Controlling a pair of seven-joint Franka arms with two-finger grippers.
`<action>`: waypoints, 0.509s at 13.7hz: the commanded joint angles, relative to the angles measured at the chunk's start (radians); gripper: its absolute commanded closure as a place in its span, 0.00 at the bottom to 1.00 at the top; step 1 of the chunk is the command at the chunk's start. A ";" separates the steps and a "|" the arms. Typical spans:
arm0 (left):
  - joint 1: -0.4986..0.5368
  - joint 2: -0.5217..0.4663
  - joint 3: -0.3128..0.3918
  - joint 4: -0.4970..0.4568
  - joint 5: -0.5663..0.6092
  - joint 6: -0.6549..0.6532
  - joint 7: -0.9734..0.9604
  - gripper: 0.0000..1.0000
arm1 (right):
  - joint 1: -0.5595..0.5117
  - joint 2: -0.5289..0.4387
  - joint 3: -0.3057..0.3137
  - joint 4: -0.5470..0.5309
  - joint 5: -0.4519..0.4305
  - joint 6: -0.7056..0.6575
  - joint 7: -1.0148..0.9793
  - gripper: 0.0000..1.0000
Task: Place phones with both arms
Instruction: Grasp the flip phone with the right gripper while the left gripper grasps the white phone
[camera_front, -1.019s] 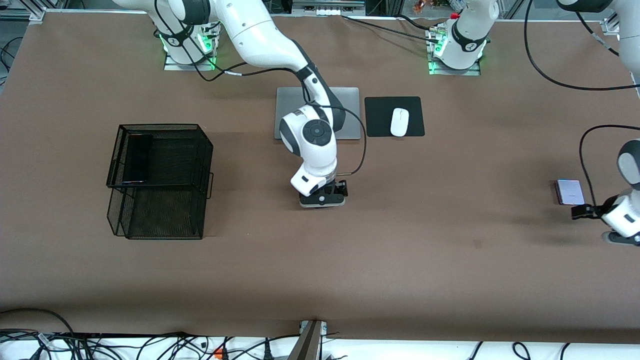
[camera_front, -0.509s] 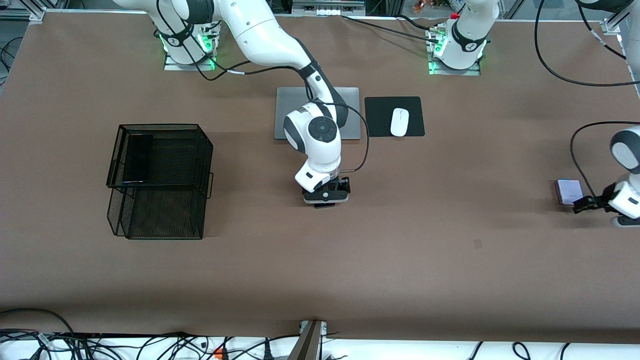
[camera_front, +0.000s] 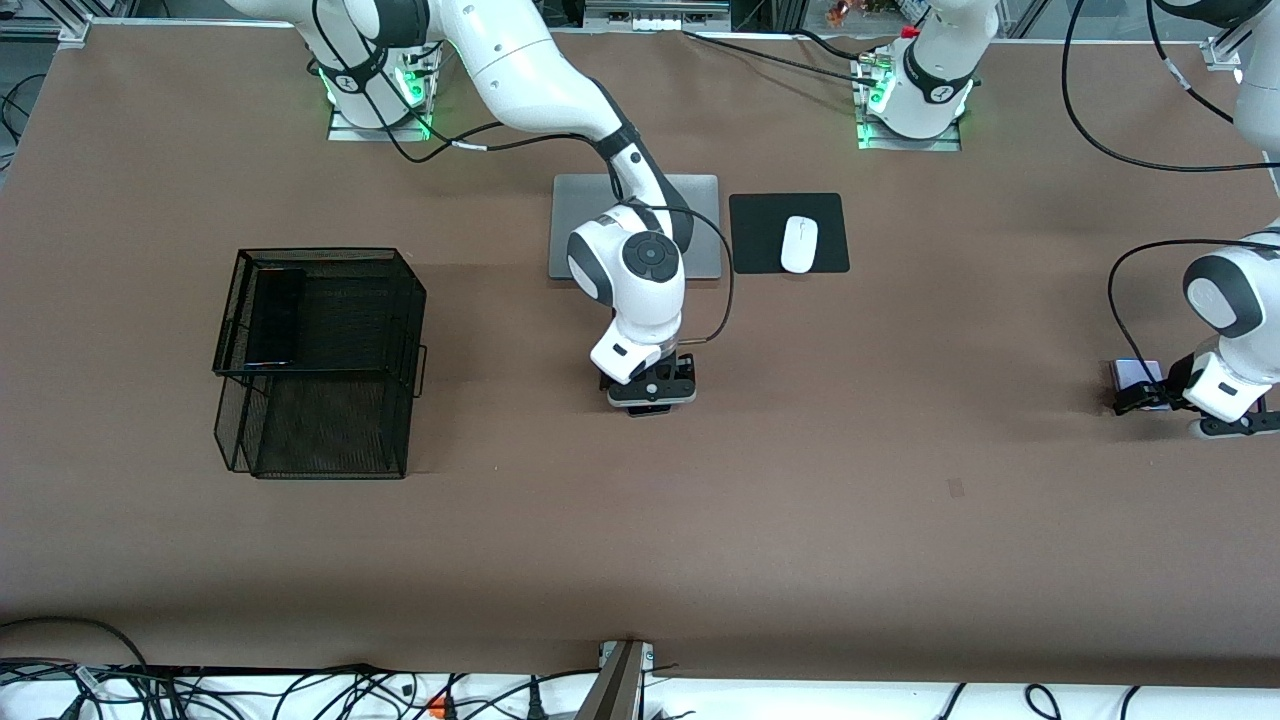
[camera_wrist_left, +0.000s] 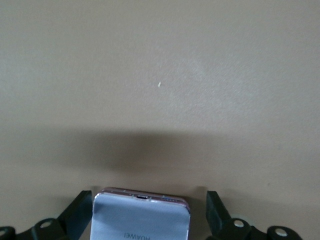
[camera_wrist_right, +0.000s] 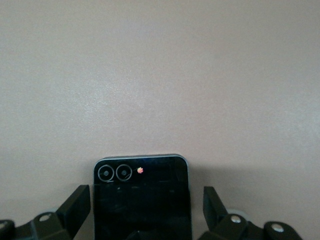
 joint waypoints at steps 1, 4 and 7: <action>0.011 -0.030 -0.008 -0.034 -0.003 0.012 0.022 0.00 | 0.011 0.000 -0.007 -0.007 -0.018 -0.003 0.015 0.00; 0.013 -0.033 -0.008 -0.053 -0.001 0.012 0.072 0.00 | 0.015 0.000 -0.004 -0.018 -0.018 -0.003 0.018 0.00; 0.039 -0.037 -0.008 -0.070 -0.001 0.012 0.141 0.00 | 0.015 0.001 -0.004 -0.022 -0.021 0.001 0.020 0.04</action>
